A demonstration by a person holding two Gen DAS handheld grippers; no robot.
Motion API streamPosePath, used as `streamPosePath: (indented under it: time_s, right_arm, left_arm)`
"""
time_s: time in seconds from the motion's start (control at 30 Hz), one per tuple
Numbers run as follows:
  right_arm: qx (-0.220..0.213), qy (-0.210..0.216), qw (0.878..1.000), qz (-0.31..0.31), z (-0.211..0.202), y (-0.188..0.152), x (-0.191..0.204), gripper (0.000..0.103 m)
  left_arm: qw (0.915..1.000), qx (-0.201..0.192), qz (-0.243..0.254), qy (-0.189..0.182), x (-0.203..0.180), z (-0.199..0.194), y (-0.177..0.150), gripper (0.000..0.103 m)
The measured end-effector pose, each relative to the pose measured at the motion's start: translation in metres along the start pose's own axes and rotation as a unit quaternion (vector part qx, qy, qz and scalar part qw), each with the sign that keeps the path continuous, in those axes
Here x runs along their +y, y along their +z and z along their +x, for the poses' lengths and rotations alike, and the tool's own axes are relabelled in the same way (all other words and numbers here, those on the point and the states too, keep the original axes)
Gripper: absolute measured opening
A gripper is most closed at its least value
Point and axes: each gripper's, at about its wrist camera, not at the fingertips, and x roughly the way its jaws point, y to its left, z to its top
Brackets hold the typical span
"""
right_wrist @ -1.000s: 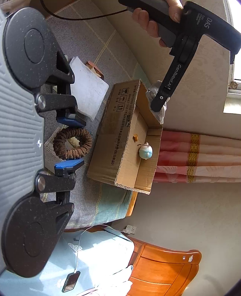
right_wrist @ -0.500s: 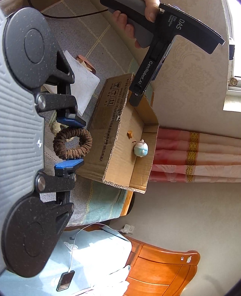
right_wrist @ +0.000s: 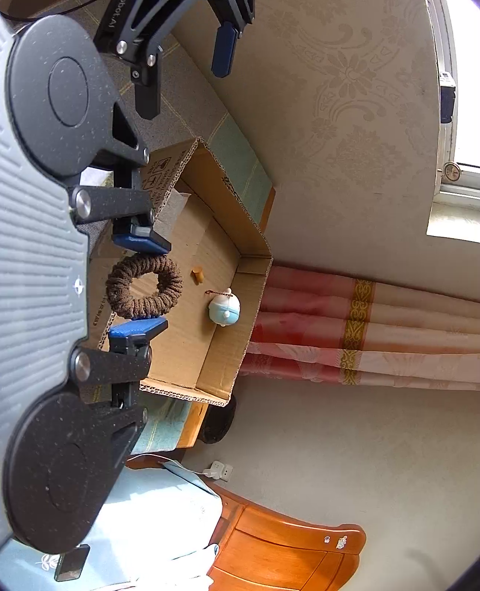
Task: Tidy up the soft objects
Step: 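Drop grey sachet into box with left gripper while right gripper drops scrunchie in box, then move left gripper to pink bandage strip while right gripper approaches grey sachet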
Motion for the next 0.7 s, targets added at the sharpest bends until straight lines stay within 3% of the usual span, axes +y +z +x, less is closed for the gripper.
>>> streamPosePath:
  time_s: [0.23,0.3,0.4,0.43,0.7]
  right_arm:
    - [0.013,-0.004,1.0,0.01,0.067,0.046,-0.018,0.044]
    - [0.028,-0.005,0.999,0.019,0.082,0.056,-0.021,0.054]
    - [0.032,-0.02,0.999,0.025,0.095,0.06,-0.022,0.089]
    - [0.027,-0.026,0.999,0.029,0.092,0.058,-0.022,0.094]
    - [0.036,-0.039,0.997,0.052,0.062,0.036,-0.017,0.101]
  left_arm:
    - [0.9998,0.013,-0.007,0.01,0.007,-0.003,-0.007,0.101]
    - [0.9997,0.017,-0.009,0.014,0.01,-0.005,-0.01,0.101]
    - [0.9996,0.017,-0.01,0.018,0.013,-0.01,-0.014,0.101]
    - [0.9996,0.017,-0.011,0.018,0.015,-0.011,-0.015,0.101]
    - [0.9988,0.026,-0.035,0.024,0.033,-0.013,-0.02,0.101]
